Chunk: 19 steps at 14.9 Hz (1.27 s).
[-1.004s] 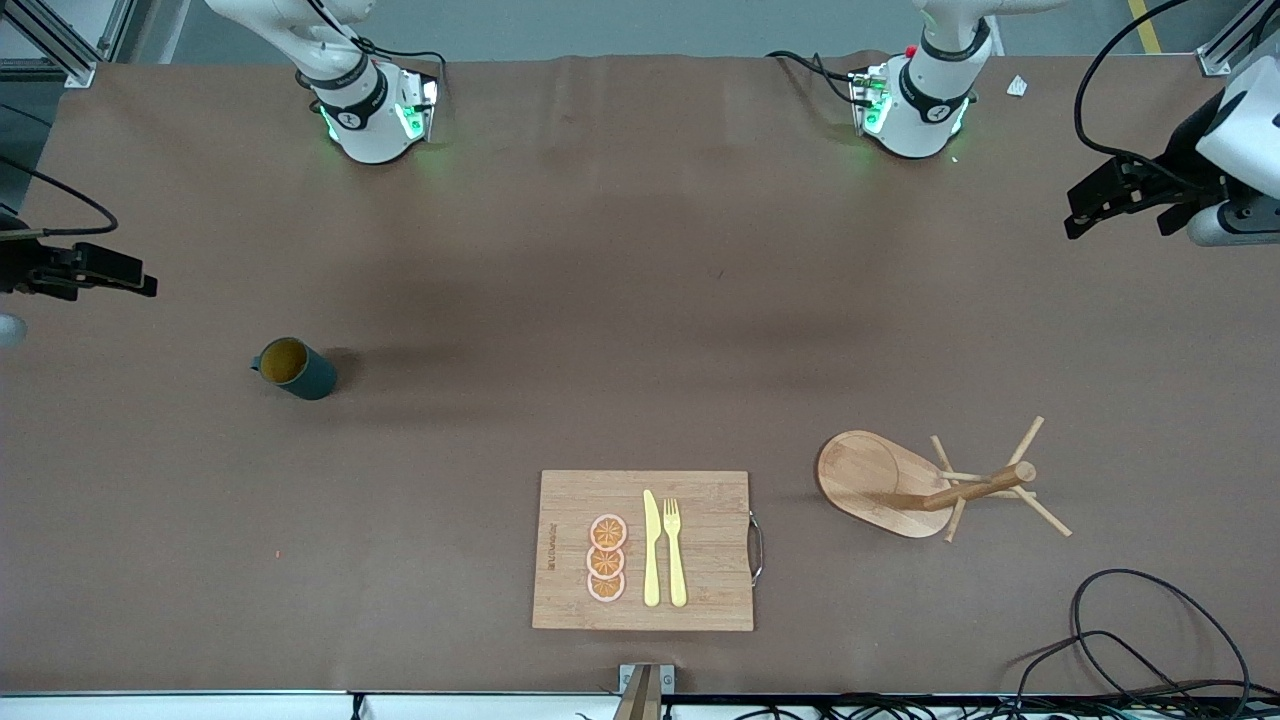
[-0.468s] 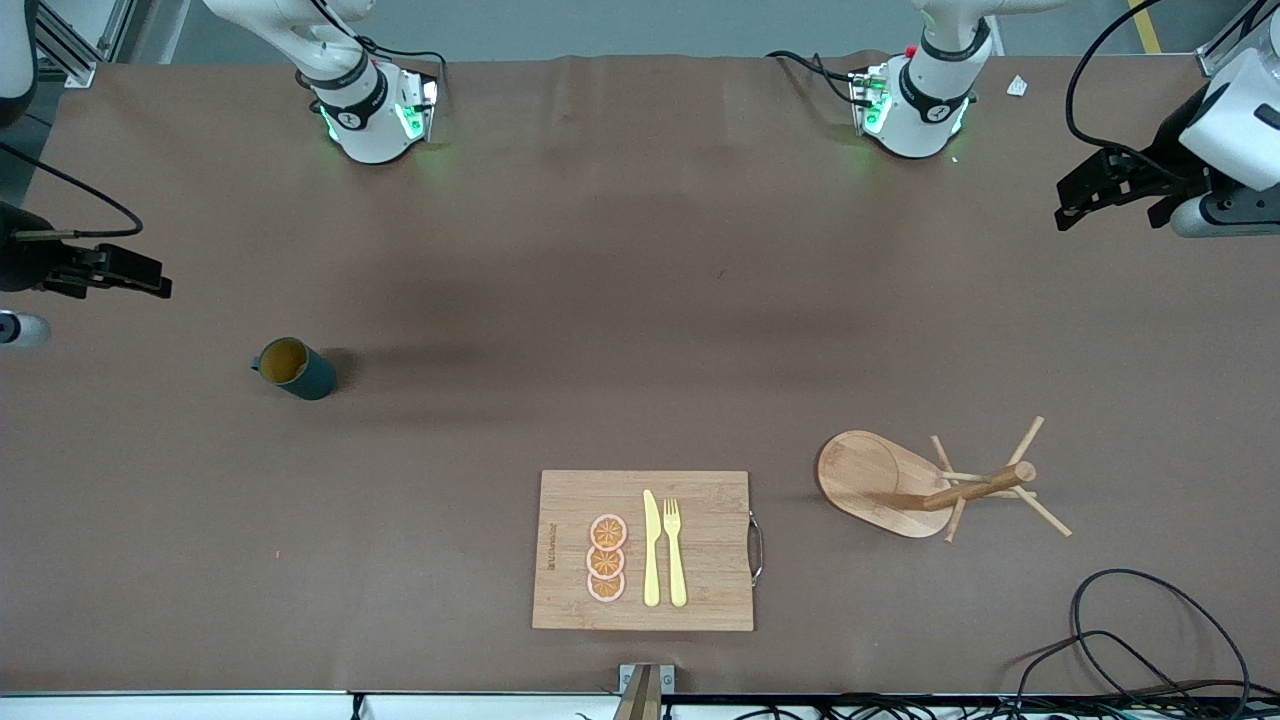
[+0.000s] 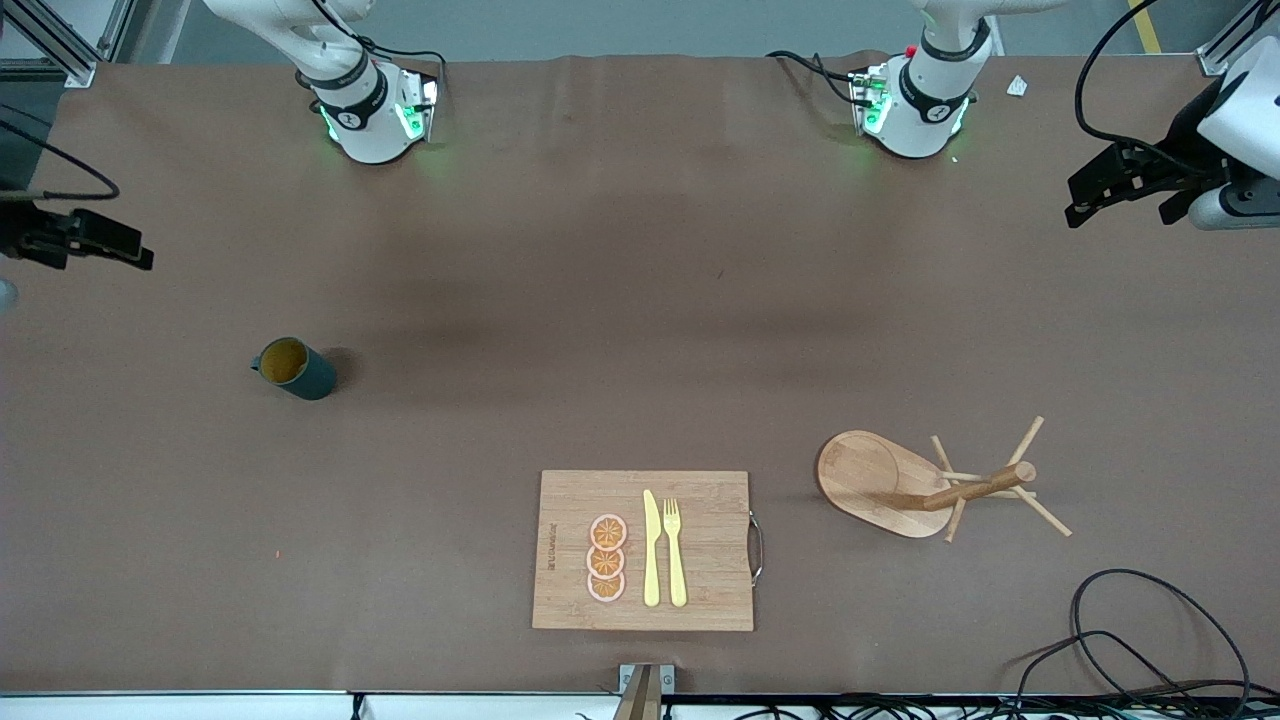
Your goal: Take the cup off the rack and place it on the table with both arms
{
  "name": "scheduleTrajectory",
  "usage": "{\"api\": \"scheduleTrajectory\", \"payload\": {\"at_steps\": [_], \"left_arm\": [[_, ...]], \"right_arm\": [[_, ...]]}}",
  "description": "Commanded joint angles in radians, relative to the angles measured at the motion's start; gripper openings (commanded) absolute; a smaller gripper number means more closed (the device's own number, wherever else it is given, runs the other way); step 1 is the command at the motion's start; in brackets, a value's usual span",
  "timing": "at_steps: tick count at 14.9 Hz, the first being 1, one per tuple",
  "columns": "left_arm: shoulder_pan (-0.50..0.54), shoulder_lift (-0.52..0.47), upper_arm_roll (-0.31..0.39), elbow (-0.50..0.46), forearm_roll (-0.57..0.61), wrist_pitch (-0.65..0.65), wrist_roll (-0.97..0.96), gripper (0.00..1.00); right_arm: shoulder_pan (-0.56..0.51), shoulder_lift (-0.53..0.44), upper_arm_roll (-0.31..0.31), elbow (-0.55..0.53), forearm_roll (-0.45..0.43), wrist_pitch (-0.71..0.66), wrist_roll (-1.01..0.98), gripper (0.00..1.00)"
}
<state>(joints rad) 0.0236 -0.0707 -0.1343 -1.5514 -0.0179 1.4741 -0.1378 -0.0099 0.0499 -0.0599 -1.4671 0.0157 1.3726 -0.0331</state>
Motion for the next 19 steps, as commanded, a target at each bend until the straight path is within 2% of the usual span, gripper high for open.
{"api": "scheduleTrajectory", "payload": {"at_steps": [1, 5, 8, 19], "left_arm": [[0.001, 0.019, -0.004, 0.028, -0.002, -0.005, 0.014, 1.0], [-0.005, 0.022, -0.008, 0.033, -0.002, -0.003, 0.007, 1.0], [-0.005, 0.019, -0.016, 0.033, -0.002, -0.008, 0.01, 1.0], [-0.005, 0.017, -0.019, 0.047, 0.032, -0.031, 0.001, 1.0]], "right_arm": [[-0.007, -0.083, 0.006, -0.068, 0.012, 0.01, 0.012, 1.0], [-0.009, -0.152, 0.006, -0.126, 0.013, 0.034, 0.012, 1.0], [-0.009, -0.225, 0.005, -0.218, 0.013, 0.081, 0.009, 1.0], [-0.018, -0.219, 0.005, -0.184, 0.003, 0.074, -0.002, 1.0]]}}
